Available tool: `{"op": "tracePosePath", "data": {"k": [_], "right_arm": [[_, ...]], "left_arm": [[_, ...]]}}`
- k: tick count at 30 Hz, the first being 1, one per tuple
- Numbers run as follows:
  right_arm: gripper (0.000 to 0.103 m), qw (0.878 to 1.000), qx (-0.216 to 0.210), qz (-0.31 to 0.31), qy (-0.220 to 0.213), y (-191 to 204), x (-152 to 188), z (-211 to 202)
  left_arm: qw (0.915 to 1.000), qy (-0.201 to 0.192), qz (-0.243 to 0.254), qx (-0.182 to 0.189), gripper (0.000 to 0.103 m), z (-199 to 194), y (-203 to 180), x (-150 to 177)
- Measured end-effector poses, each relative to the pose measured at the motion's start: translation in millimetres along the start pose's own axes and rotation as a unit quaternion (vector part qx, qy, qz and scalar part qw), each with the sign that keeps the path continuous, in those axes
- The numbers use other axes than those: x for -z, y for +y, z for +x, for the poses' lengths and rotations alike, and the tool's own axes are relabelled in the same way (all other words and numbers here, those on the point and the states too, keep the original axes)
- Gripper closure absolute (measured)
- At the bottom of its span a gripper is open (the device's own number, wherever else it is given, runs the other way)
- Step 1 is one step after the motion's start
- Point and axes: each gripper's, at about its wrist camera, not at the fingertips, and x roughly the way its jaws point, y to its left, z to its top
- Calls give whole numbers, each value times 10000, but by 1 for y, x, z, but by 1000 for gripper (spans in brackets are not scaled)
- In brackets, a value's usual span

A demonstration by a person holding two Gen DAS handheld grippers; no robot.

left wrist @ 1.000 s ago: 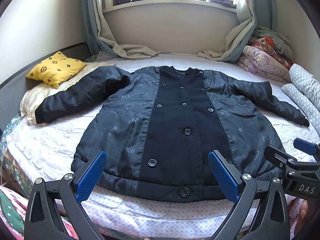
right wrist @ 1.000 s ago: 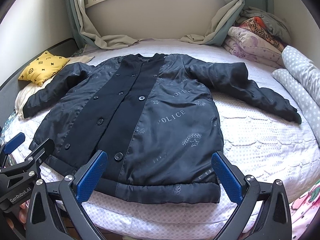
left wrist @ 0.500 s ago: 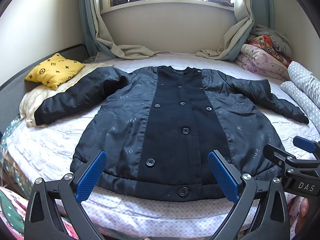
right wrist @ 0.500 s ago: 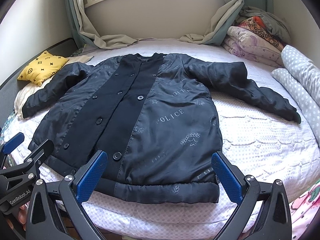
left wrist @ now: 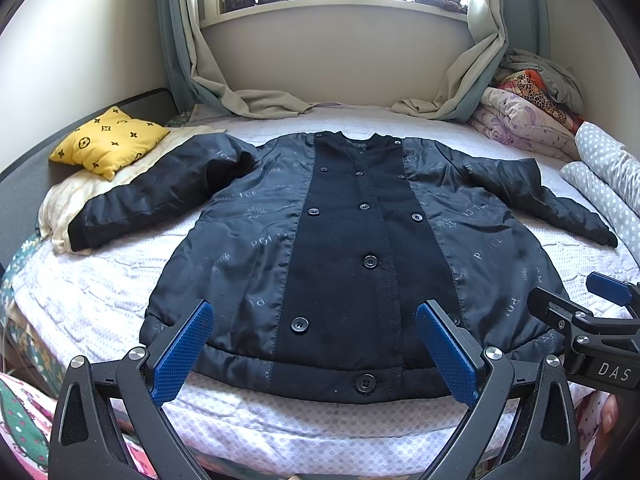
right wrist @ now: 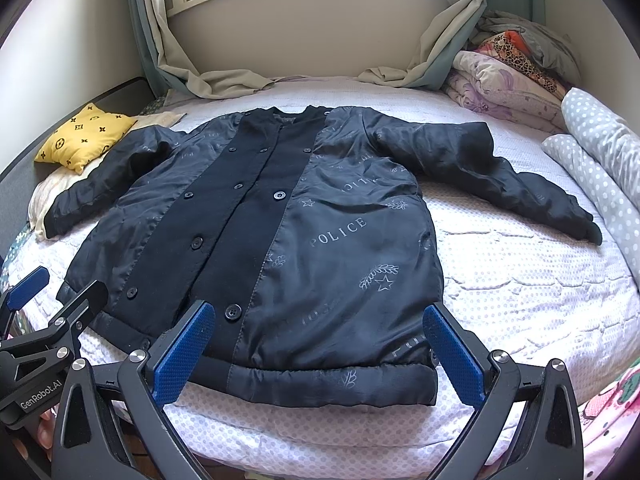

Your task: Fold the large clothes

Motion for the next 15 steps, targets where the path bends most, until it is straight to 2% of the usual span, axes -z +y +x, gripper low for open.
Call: {"op": "tracePosePath", "data": {"k": [15], "right_arm": [[0, 10000, 3, -1, 5, -1, 0, 0]], "left_arm": [[10000, 13, 20, -8, 0, 1, -3, 0]]}}
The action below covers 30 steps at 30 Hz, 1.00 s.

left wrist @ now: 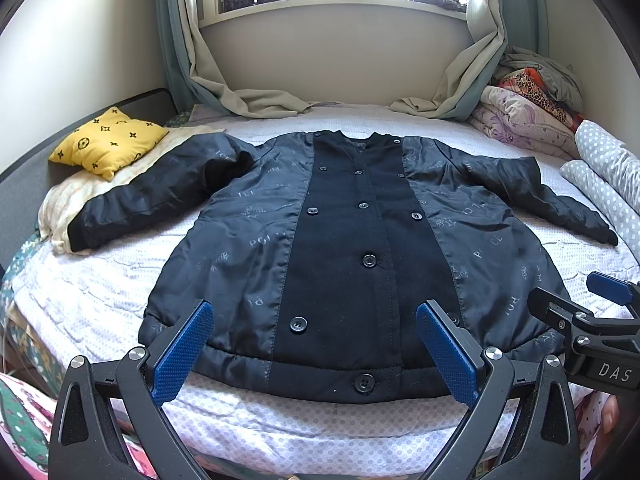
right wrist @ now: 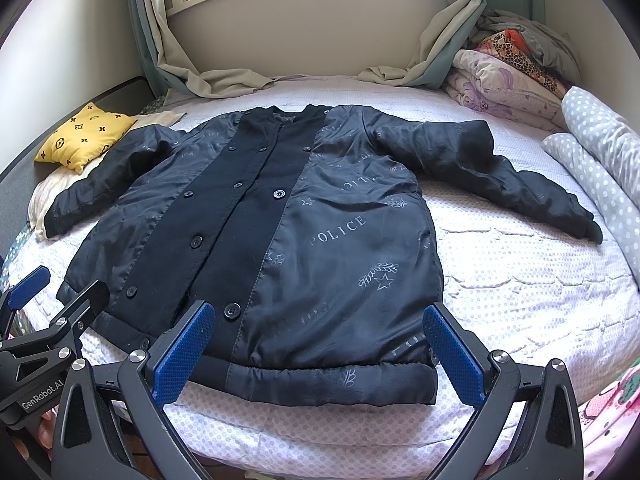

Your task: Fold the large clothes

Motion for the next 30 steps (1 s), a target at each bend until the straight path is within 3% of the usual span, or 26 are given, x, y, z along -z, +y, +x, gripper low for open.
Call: {"op": "tracePosePath", "data": {"k": [14, 22, 27, 30], "right_arm": [[0, 10000, 14, 1, 41, -2, 3, 1], [0, 10000, -20, 36, 58, -4, -1, 3], [0, 9988, 46, -333, -358, -2, -18, 1], [0, 9981, -47, -544, -275, 0, -40, 6]], "left_arm": [[9999, 31, -104, 11, 0, 2, 4, -1], [9994, 65, -291, -168, 0, 7, 16, -3], [9983, 46, -516, -257, 0, 14, 31, -10], [9978, 69, -579, -316, 0, 21, 38, -17]]}}
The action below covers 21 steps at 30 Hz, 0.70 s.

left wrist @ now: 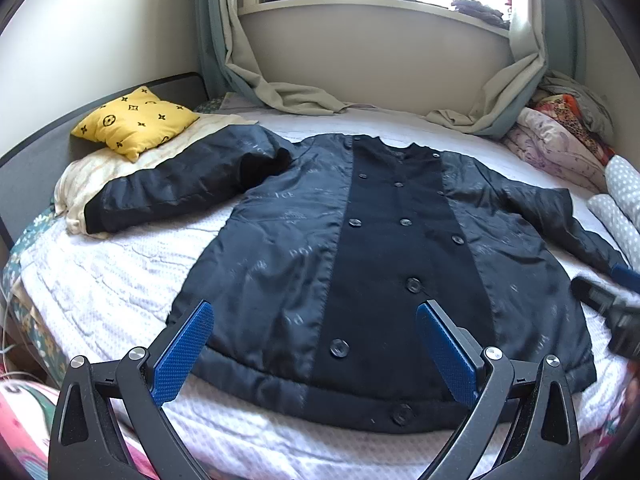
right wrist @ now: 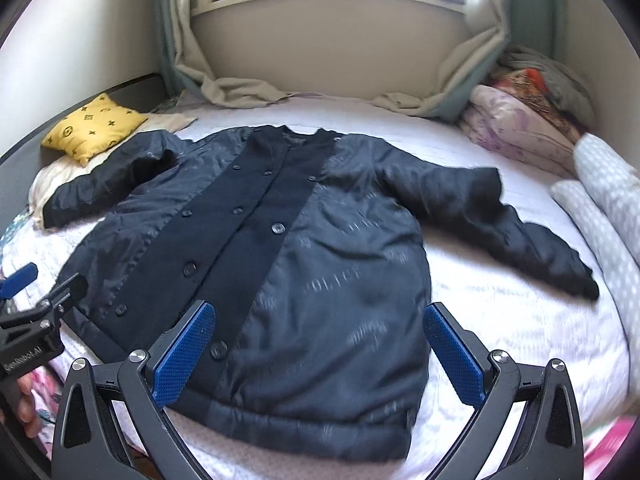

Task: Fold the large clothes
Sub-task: 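Move the left tool to the sleeve cuff by the yellow pillow and grasp it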

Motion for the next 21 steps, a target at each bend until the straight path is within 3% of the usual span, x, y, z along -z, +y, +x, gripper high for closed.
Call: {"op": "tracePosePath", "data": {"k": [8, 15, 18, 21], "right_arm": [[0, 9984, -510, 249, -63, -25, -75, 25], [0, 9968, -692, 105, -387, -42, -142, 57], [0, 9962, -684, 128, -517, -53, -148, 67], [0, 9971, -641, 143, -383, -62, -142, 83]], "left_arm": [[9998, -7, -162, -107, 0, 14, 19, -39], [9981, 53, -190, -588, 0, 41, 41, -90], [9976, 127, -351, -586, 0, 59, 58, -113], [9966, 331, -593, -459, 0, 81, 78, -134]]}}
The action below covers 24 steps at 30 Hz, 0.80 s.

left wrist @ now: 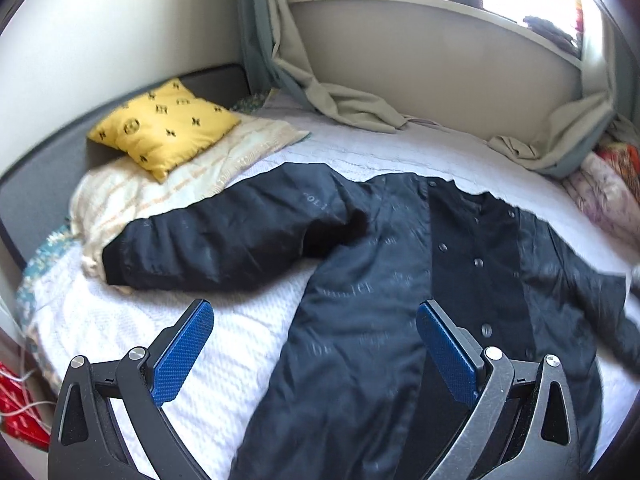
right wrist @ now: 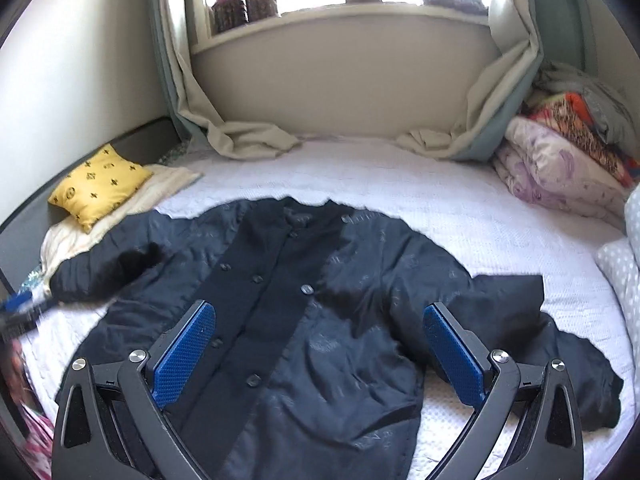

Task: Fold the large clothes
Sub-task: 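Move the left tool to the sleeve cuff by the yellow pillow and grasp it, then lift the sleeve with the left tool and fold it across the jacket front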

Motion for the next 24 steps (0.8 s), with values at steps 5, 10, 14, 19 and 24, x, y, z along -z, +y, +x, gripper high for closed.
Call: {"op": "tracePosePath", "data": {"k": [5, 10, 14, 19, 24], "right_arm": [[0, 9991, 24, 230, 357, -19, 10, 24], [0, 9979, 42, 390, 515, -30, 15, 36], [0, 9970, 7, 437, 632, -32, 19, 42], [0, 9952, -46, 582, 789, -34, 23, 52], [0, 9937, -113, 624, 923, -31, 26, 59]], "left_arm": [[9942, 555, -845, 355, 0, 48, 52, -35], [9814, 575, -1771, 468, 0, 75, 114, -47], [9571, 531, -2755, 727, 2, 93, 168, -35], [9141, 651, -3928, 766, 12, 115, 222, -7], [8454, 800, -5107, 1348, 15, 136, 247, 26]]}}
